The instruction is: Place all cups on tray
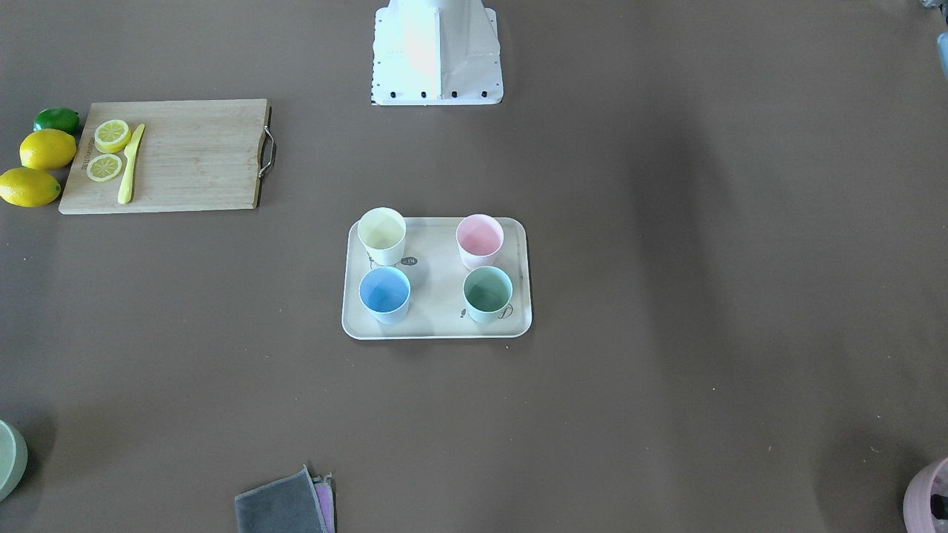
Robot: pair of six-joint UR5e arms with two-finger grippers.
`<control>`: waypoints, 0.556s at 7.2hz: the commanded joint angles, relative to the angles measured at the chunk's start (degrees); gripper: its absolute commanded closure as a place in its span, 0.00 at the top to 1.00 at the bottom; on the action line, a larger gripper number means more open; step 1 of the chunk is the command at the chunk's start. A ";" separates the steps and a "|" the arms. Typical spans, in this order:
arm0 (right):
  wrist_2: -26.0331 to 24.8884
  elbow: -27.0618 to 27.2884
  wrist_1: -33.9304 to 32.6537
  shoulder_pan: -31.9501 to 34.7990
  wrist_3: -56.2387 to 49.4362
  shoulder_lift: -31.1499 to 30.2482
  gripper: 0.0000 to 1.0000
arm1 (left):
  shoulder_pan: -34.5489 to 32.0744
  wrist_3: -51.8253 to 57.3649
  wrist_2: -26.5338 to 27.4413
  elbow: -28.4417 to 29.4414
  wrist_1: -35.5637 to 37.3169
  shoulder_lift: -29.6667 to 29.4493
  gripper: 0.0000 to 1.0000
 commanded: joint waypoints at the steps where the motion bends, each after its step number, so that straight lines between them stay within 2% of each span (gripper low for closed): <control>1: -0.10 -0.02 0.00 -0.05 0.00 0.14 1.00 | 0.08 -0.09 0.22 0.27 0.00 0.00 0.98; 4: 0.08 0.07 0.09 -0.05 -0.09 0.23 1.00 | 0.08 -0.44 0.49 0.96 0.00 -0.52 0.98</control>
